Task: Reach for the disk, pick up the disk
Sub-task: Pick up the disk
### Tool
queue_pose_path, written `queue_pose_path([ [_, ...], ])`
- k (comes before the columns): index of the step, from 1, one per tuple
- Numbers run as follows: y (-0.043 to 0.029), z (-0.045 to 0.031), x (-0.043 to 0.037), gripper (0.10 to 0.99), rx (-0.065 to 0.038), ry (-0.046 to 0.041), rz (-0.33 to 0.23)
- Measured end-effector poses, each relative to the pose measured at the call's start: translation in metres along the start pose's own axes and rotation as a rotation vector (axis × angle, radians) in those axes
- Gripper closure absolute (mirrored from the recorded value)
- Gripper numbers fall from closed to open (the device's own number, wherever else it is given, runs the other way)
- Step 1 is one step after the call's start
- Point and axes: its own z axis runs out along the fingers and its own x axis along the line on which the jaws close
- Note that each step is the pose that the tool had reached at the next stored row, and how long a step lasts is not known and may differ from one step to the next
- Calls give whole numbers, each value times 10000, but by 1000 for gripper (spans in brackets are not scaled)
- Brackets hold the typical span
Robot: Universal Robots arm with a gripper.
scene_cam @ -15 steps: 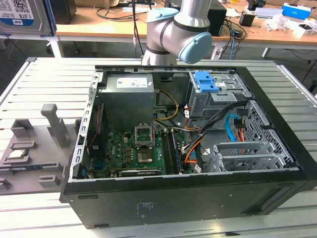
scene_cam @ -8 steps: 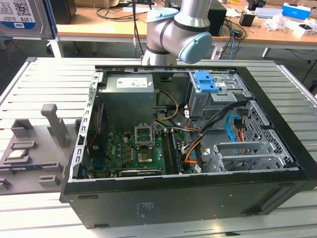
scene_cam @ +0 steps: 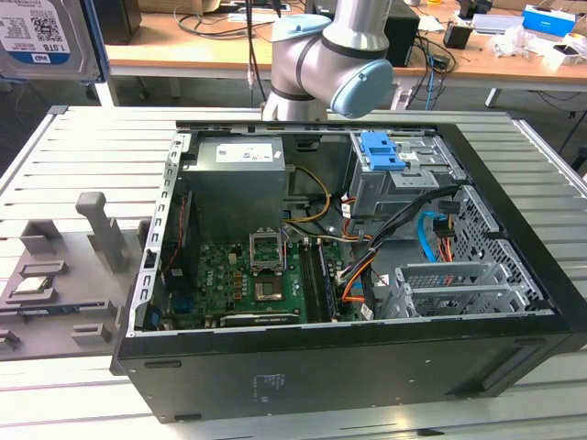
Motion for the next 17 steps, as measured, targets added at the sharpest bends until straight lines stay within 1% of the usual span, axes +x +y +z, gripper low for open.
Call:
queue_pose_path([
  [3, -5, 54, 1, 722, -2, 1, 0],
  [5, -10, 115, 2, 722, 0, 1, 0],
  [7, -14, 155, 3, 722, 0, 1, 0],
  [8, -17, 191, 4, 722, 1, 1, -1],
  [12, -27, 270, 5, 722, -1, 2, -1],
  [15, -53, 336, 7, 722, -1, 1, -1],
  [16, -78, 382, 9, 722, 0, 1, -1],
  [17, -107, 412, 11, 722, -1, 3, -1],
])
